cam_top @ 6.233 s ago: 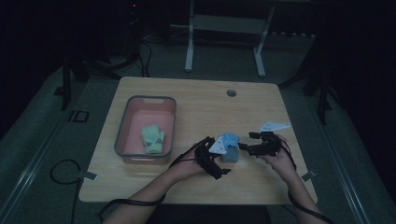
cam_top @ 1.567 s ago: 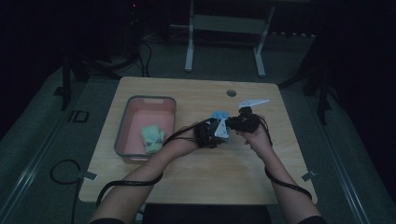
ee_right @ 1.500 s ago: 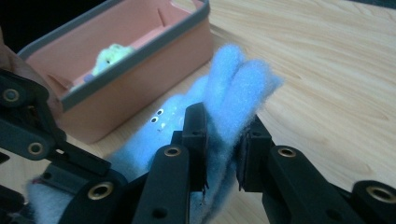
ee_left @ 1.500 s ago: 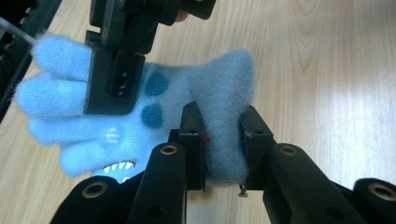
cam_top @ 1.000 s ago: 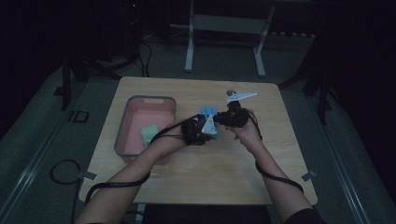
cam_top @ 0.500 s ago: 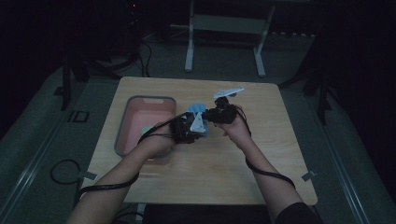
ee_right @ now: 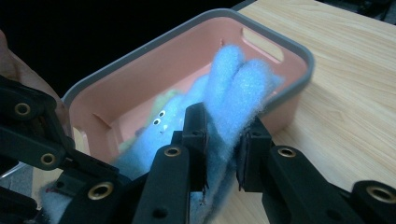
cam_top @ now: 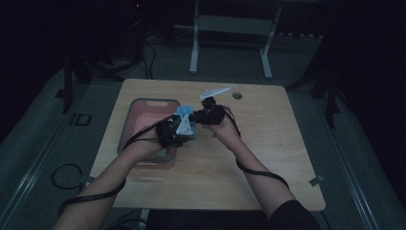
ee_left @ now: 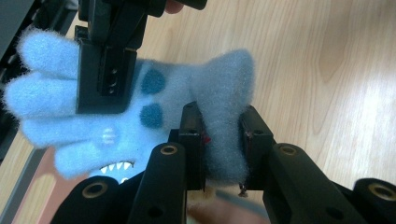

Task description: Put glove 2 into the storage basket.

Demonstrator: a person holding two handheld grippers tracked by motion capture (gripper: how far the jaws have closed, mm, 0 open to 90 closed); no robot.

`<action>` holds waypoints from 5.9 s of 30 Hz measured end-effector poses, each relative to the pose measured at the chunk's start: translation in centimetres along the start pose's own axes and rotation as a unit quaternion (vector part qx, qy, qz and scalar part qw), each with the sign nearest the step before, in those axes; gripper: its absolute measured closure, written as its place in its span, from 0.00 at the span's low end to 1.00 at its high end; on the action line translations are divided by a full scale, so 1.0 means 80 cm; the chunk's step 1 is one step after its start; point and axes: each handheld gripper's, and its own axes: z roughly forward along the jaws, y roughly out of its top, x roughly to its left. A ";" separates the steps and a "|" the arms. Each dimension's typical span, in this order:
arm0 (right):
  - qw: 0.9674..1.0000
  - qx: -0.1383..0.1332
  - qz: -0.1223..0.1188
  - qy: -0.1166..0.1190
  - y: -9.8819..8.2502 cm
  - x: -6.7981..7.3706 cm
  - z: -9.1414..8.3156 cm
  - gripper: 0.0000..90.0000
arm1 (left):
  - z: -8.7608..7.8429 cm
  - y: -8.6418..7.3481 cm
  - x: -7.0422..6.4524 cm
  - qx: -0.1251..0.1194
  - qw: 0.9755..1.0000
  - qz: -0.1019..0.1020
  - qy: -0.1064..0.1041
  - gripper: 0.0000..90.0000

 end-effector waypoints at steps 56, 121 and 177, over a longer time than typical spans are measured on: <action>0.996 0.081 -0.027 0.033 0.013 0.035 0.138 0.67 | 0.017 -0.123 0.016 0.062 0.993 -0.089 -0.041 0.83; 0.999 0.005 -0.044 0.003 -0.073 -0.033 -0.039 0.18 | 0.039 0.006 -0.034 -0.094 0.986 -0.111 -0.081 0.03; 1.000 0.010 0.020 -0.015 -0.210 -0.063 -0.078 0.18 | 0.149 0.033 -0.119 -0.087 0.977 -0.072 -0.179 0.03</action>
